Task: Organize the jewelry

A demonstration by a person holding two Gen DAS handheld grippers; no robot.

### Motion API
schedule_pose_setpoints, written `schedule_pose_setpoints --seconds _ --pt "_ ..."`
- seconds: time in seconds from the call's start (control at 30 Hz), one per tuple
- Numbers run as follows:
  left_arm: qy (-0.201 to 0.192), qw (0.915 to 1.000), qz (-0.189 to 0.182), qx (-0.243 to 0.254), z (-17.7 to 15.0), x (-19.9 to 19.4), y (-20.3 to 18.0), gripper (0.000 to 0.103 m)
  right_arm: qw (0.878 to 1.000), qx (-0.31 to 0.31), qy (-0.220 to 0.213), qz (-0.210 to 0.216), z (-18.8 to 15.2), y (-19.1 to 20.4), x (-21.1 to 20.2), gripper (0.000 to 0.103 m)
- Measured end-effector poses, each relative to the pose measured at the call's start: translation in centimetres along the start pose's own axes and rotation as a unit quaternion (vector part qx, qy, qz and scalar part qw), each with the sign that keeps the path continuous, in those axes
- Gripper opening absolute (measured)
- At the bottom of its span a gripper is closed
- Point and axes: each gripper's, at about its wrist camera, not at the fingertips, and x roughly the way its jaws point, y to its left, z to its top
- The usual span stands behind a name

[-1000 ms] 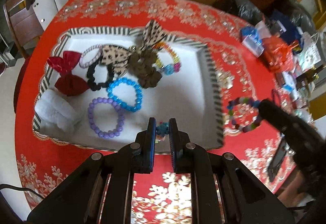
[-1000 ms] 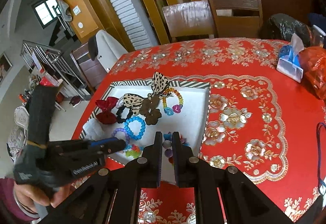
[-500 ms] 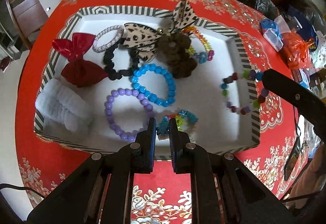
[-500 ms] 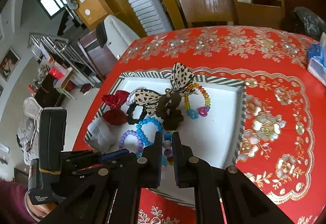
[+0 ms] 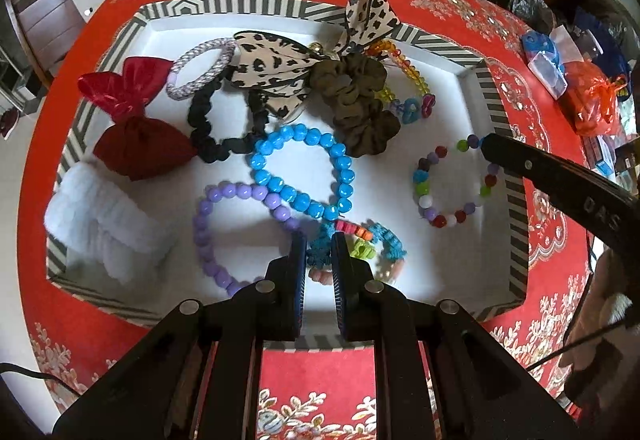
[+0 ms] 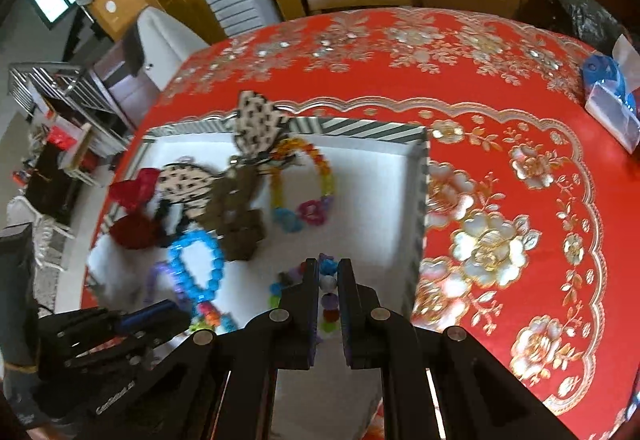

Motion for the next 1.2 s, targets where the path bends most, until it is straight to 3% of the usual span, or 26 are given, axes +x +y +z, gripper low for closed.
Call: schedule_pose_setpoints --seconds 0.33,0.43,0.5,0.53,0.7,0.77,0.93,1.2 --pt "0.012 0.9999 -0.004 0.005 0.5 1.7 -1.6 0.011 0.997 -0.034 0.002 -0.067 1.2 -0.2 2.2 0.009" --pt "0.012 0.9999 -0.004 0.009 0.5 1.7 -2.0 0.011 0.998 -0.022 0.011 -0.055 1.2 -0.6 2.7 0.010" --pt "0.010 0.9999 0.000 0.011 0.6 1.7 -2.1 0.011 0.999 -0.015 0.014 -0.042 1.0 -0.7 2.5 0.019" --pt "0.009 0.9999 0.003 0.012 0.6 1.7 -2.1 0.011 0.999 -0.011 0.013 -0.037 0.9 -0.6 2.4 0.029" --pt "0.012 0.9999 0.007 0.009 0.7 1.7 -1.9 0.013 1.000 0.002 -0.004 -0.016 0.1 -0.3 0.6 0.030" --pt "0.010 0.9998 0.010 0.012 0.6 1.5 -1.9 0.018 1.000 0.007 -0.013 -0.002 -0.1 -0.2 -0.3 0.030" --pt "-0.006 0.9997 0.010 0.020 0.0 0.2 -2.0 0.044 0.999 0.024 -0.038 0.023 -1.2 0.2 -2.6 0.036" --pt "-0.042 0.9983 0.036 0.019 -0.7 -2.8 -1.3 0.050 0.997 0.045 -0.062 0.030 -3.8 0.8 -5.2 0.038"
